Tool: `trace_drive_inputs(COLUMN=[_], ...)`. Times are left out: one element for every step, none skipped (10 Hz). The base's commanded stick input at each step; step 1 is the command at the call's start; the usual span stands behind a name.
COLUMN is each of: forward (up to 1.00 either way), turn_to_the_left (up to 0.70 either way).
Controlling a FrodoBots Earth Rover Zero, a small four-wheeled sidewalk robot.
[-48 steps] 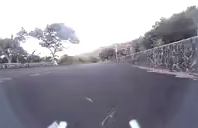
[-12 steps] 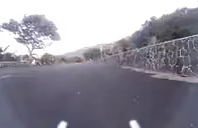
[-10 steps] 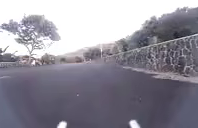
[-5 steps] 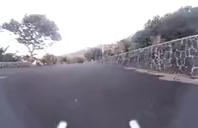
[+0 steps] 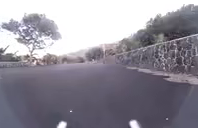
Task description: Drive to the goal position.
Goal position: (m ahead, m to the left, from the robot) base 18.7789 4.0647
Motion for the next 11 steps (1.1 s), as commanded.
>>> trace_drive_inputs(forward=[0.70,0.70,0.70,0.70,0.70,0.70,0.70,0.70,0.70,0.70,0.70], turn_to_the_left=[0.00,0.00,0.00,0.00,0.00,0.00,0.00,0.00,0.00,0.00,0.00])
